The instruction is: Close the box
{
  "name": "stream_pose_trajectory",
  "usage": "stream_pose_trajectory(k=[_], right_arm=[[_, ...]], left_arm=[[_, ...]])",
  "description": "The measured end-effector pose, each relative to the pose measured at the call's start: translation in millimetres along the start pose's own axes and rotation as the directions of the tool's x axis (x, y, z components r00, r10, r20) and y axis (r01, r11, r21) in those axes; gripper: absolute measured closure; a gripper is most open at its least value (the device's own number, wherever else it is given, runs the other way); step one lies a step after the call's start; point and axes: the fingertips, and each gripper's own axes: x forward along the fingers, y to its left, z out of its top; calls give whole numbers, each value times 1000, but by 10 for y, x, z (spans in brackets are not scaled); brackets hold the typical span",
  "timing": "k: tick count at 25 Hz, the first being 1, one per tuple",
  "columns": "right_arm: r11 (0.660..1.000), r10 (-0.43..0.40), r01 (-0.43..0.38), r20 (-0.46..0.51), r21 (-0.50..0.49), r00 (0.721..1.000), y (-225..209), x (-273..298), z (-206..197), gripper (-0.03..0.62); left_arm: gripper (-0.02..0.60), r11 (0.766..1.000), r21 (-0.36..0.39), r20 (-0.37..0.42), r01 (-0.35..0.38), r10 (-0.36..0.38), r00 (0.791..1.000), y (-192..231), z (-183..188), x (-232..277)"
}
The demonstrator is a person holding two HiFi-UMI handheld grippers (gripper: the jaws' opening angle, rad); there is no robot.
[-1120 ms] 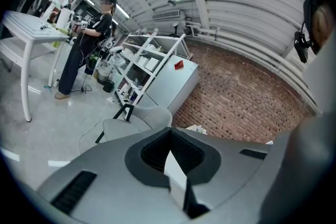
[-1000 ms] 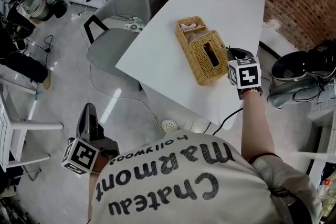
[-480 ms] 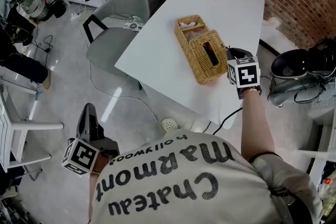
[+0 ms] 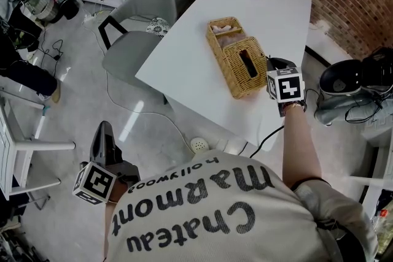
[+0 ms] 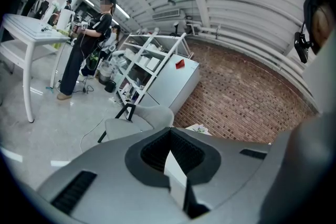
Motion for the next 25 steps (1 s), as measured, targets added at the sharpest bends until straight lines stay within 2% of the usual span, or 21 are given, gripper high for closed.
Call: stream_pose_trajectory(k=[25], right_arm=[[1000,-9,7,-66,-30,998,56,151,-215,571]], left_arm=[[581,1000,7,-5,7,-7,1000,5,-14,63]])
